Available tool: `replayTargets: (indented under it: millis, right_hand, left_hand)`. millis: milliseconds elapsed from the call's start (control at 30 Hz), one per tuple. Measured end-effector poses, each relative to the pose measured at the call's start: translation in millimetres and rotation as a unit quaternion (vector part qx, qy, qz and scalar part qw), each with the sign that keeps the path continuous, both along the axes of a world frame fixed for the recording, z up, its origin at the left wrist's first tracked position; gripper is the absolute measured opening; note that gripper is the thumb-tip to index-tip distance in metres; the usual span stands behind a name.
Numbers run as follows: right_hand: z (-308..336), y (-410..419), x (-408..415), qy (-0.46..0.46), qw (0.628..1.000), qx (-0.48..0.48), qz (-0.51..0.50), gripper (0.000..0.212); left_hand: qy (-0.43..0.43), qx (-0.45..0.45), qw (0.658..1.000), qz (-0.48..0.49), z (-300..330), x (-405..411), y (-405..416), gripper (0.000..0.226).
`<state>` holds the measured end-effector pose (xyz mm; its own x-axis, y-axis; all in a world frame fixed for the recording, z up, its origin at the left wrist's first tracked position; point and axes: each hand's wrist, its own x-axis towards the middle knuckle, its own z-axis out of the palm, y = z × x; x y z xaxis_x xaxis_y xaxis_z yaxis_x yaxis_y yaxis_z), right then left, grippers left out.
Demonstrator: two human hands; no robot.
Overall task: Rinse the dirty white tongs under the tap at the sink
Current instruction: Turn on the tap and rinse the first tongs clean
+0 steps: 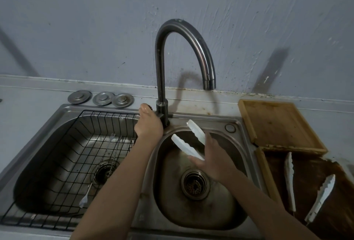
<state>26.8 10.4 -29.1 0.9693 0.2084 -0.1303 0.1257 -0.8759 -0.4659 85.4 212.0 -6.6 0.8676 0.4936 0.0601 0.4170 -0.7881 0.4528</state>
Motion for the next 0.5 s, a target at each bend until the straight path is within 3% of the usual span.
replayTargets:
  millis: [67,133,233,333,400,500]
  right_hand:
    - [0,-2,1,0.103,0.982,-0.144,0.061,0.078]
    - [-5,-7,1,0.185,0.960,-0.185,0.096,0.064]
    - [-10,-10,0,0.170,0.984,-0.056,0.024,0.078]
    - [-4,-18,4,0.194,0.978,0.067,-0.045,0.105]
    - [3,-29,7,0.191,0.969,0.142,-0.073,0.100]
    - [15,-52,16,0.166,0.955,0.223,-0.105,0.089]
  left_hand:
    - [-0.001,-0.011,1.000,0.004,3,-2,-1,0.042]
    - [0.003,-0.027,1.000,0.009,6,-5,-3,0.042]
    - [-0.016,-0.068,0.998,0.002,9,-10,-3,0.042]
    - [-0.049,-0.195,0.980,-0.002,11,-15,-9,0.057]
    - [-0.053,-0.268,0.962,0.003,13,-20,-22,0.077]
    - [0.016,-0.228,0.973,-0.027,17,-31,-57,0.091]
